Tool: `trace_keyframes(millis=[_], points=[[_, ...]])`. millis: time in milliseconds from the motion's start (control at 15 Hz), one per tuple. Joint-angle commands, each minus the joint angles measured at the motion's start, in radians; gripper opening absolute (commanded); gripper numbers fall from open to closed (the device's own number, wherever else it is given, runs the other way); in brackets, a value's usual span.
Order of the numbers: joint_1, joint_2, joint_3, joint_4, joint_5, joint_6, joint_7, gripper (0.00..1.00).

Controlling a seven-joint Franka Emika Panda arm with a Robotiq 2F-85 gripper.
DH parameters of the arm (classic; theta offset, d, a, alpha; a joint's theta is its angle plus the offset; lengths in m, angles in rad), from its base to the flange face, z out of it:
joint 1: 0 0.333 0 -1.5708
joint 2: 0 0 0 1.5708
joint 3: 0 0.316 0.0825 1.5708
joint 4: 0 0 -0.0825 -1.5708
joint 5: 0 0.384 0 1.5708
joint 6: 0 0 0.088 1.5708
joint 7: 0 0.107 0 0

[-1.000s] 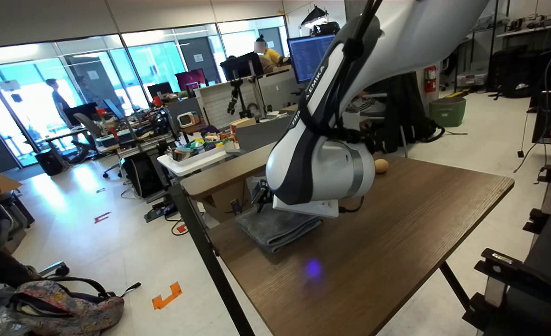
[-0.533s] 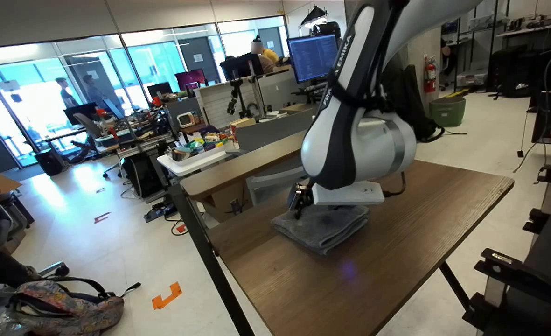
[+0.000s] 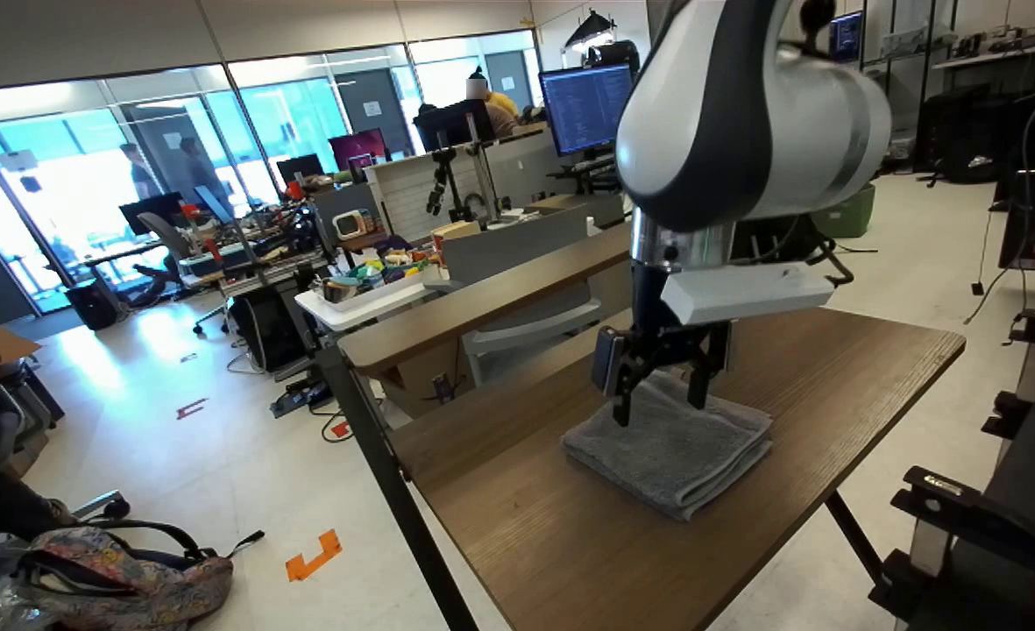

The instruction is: Move the brown object to the right, the use the gray towel to wipe the table

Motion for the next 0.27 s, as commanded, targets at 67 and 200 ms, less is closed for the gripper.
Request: trace_keyframes(millis=[67, 200], points=[[-0.074, -0.111, 0.077, -0.067, 0.044, -0.110, -0.075, 1.00], [-0.116, -0.201, 0.110, -0.114, 0.080, -0.184, -0.124, 1.00]])
